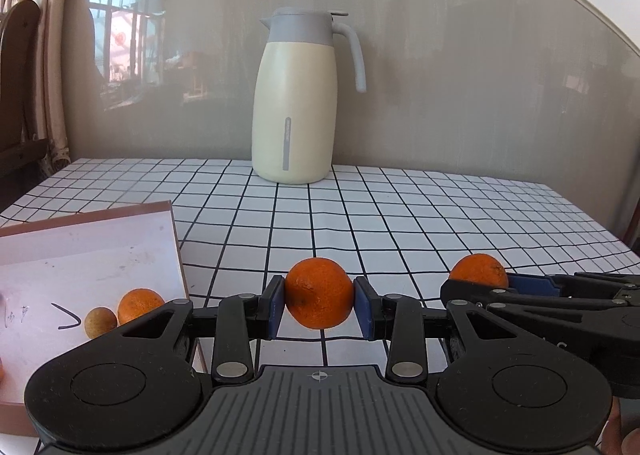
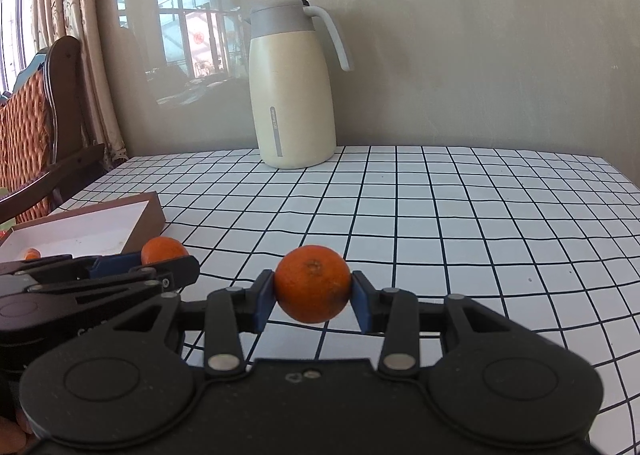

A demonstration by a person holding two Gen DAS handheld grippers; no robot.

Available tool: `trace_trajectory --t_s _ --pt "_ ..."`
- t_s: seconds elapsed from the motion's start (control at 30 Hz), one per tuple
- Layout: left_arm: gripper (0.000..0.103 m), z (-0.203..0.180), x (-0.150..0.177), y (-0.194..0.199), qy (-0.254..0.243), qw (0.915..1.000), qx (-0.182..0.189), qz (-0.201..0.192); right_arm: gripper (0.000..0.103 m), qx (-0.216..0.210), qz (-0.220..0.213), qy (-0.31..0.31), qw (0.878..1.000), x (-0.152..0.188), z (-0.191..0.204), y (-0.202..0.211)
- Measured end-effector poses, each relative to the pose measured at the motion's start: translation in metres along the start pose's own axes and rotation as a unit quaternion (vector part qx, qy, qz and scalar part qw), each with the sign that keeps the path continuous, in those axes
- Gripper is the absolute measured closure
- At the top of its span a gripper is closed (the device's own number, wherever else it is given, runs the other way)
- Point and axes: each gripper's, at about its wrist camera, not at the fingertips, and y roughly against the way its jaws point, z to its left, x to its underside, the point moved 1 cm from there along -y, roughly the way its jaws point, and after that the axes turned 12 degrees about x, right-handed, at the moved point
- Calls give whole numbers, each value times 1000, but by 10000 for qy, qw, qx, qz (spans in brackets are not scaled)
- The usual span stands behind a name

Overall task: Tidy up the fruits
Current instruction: 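Lift and carry both held oranges over the white box with both tools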

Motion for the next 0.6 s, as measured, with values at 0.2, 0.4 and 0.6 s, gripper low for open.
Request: trace_trajectory --t_s 0.2,0.4,0.6 --pt "66 6 -8 13 51 9997 -53 -230 71 -104 -223 -109 9996 -7 3 7" --pt "66 20 -12 26 116 9990 -196 -385 71 -273 -345 -73 9990 -11 16 8" --pt "66 38 -12 46 202 9976 -399 -522 71 -598 -396 64 9974 -13 42 9"
